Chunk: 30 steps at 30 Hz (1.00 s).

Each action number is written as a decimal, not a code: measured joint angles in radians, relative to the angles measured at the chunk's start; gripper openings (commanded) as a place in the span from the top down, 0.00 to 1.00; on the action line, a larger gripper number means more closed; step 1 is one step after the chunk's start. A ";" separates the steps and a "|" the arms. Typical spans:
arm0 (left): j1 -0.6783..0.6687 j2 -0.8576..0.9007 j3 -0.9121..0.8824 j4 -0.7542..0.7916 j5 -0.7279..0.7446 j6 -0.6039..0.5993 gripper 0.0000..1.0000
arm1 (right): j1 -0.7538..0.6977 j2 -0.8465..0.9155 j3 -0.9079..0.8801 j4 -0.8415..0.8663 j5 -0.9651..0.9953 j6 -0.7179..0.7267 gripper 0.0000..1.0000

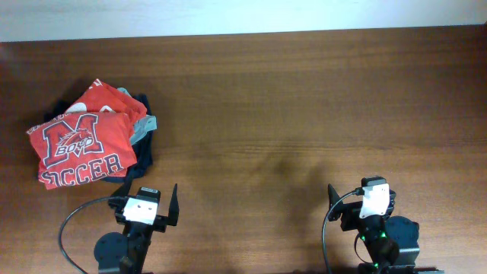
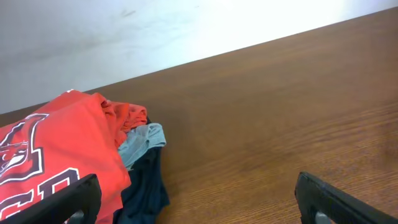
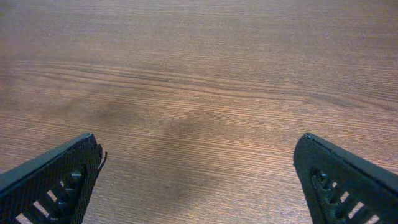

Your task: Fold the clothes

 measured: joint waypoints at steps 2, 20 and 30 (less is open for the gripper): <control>0.000 0.000 0.000 0.000 0.000 0.000 0.01 | 0.000 0.000 0.000 0.000 0.000 0.000 0.01; 0.000 0.000 0.000 0.000 0.000 0.000 0.01 | 0.004 0.000 0.000 0.000 0.000 0.000 0.01; 0.000 0.000 0.000 0.000 0.000 0.000 0.01 | 0.020 0.000 0.000 0.000 0.000 0.000 0.01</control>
